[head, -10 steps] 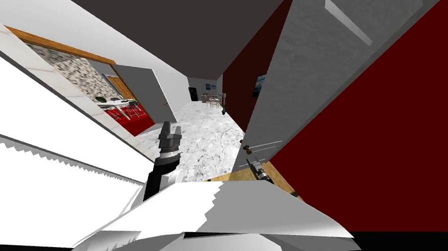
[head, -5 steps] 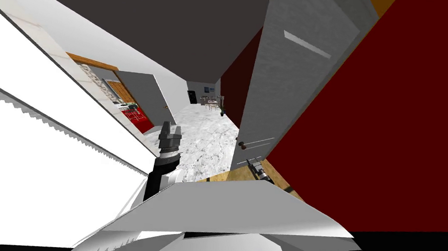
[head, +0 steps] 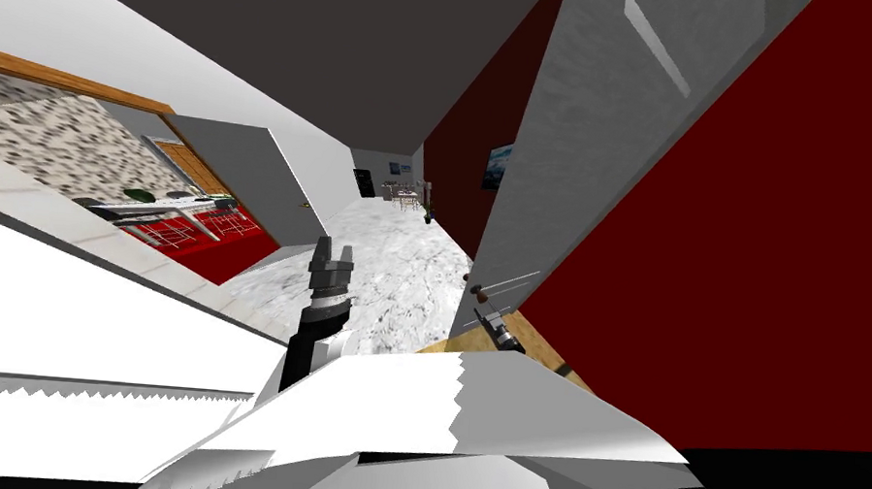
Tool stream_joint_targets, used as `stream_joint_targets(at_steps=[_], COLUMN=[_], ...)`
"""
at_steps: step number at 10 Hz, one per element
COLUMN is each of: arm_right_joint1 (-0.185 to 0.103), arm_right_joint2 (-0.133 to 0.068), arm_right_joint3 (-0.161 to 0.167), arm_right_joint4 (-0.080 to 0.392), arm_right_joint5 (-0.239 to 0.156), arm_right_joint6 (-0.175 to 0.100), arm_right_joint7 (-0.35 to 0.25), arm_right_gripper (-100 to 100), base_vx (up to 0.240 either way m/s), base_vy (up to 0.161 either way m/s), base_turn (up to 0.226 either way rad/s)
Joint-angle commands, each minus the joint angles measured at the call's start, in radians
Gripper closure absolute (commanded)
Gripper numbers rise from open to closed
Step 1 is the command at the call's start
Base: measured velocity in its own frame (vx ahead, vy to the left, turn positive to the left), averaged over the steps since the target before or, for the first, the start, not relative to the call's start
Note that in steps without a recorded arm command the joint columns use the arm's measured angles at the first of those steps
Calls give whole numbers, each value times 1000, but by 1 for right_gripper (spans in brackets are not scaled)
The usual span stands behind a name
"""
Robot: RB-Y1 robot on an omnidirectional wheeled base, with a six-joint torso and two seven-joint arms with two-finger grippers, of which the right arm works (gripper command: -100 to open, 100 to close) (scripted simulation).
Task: Pull the door open
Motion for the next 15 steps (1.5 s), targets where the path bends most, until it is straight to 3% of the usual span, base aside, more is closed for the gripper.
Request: stream_joint_targets(at_steps=[1,4,5,6,11,12,15], arm_right_joint1=[-14,-35,-13,-13,-13,-10,-10], arm_right_joint2=[13,42,42,42,42,28,14], arm_right_joint3=[-11,-33,-22,-22,-22,-30,-38], arm_right_joint4=[11,6,16,16,16,21,27], arm_right_joint5=[29,95,87,87,87,75,62], arm_right_joint6=[-5,0,-6,-6,-6,-12,-18], arm_right_joint7=[-4,-18,-14,-14,-14,-16,-19], arm_right_gripper=[-100,-100,-100,100,100,-100,-100], base_vx=[140,130,21,-26,-5,-126,-180], base_vy=[9,-19,-9,2,-1,27,11], base_turn=[-95,-141,-34,-5,2,133,88])
